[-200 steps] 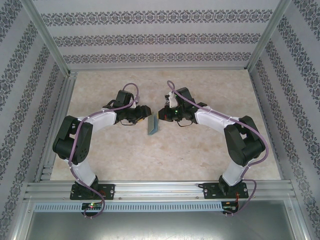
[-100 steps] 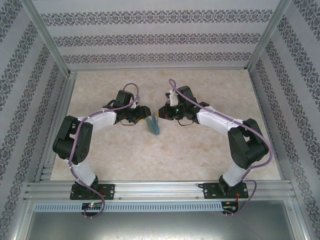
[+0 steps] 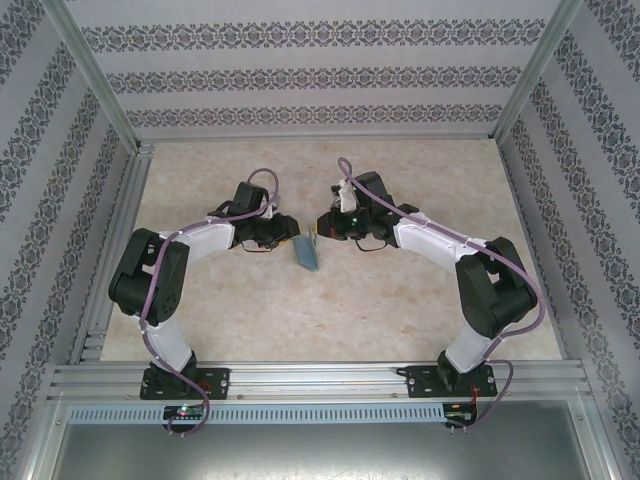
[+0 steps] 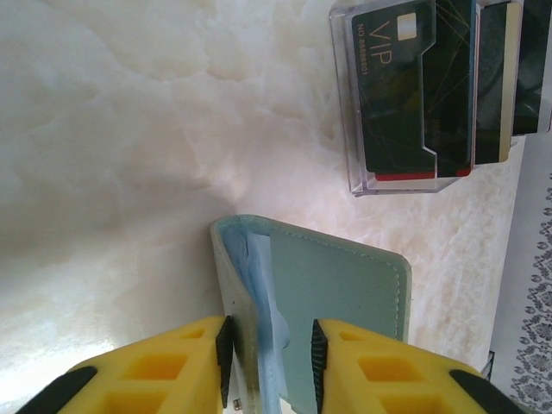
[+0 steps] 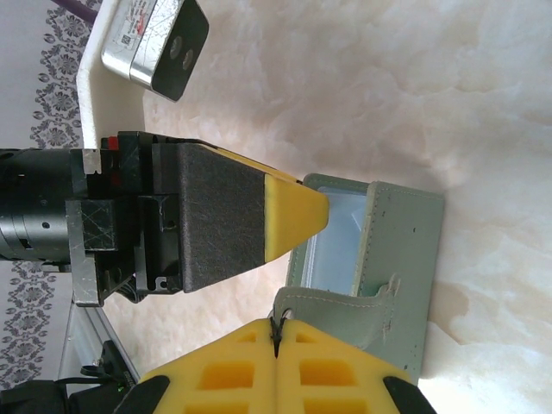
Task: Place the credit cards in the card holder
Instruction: Open the card holder at the center of the table.
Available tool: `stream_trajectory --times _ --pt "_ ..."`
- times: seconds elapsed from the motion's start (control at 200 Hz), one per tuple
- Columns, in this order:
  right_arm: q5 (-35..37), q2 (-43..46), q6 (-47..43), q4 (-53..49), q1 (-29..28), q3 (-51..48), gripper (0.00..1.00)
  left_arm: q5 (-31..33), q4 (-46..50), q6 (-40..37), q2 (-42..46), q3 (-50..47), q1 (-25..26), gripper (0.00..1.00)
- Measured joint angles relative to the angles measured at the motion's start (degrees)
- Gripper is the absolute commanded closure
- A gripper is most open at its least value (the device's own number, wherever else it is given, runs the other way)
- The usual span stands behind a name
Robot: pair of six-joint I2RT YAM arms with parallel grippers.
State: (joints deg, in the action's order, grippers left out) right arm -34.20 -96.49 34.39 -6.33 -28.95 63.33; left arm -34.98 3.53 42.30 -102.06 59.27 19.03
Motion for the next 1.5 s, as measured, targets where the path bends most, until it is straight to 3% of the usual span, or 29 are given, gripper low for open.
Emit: stream_trajectory --times 0.1,0.305,0.595,0.739,0.839,1.079,1.249,1.499 --pt "-0.02 -0.02 -0.02 0.20 0.50 -0.17 0.95 -0.20 -0.04 -0.04 0.00 0.00 0.00 0.89" --pt "0.02 -0.85 -0.09 0.85 2.03 -2.01 0.95 -0.15 -0.02 -0.09 0.00 0.00 0.00 1.00" --pt "1.29 -3.96 -2.19 0.33 2.45 -5.73 0.90 0.92 5.77 -2.75 0.44 2.51 -0.02 1.00" --pt "2.47 -5.46 -3.74 -0.87 2.45 -6.58 0.68 3.69 17.09 -5.88 0.92 9.16 -0.02 1.00" --pt "3.32 -5.46 -4.70 -1.88 2.45 -6.73 0.61 5.75 25.20 -8.57 0.98 15.17 -0.13 1.00" --pt "5.22 -2.78 -6.40 -5.33 2.45 -6.21 0.59 10.95 36.68 -12.17 3.17 20.13 -0.39 1.00" --pt "5.16 0.57 -6.51 -5.66 1.73 -4.52 0.58 11.15 35.71 -12.02 3.23 17.03 -0.42 1.00" --pt "2.12 2.93 -3.85 -3.02 -0.66 -4.20 0.62 7.08 25.73 -6.78 3.58 5.88 -1.73 1.00"
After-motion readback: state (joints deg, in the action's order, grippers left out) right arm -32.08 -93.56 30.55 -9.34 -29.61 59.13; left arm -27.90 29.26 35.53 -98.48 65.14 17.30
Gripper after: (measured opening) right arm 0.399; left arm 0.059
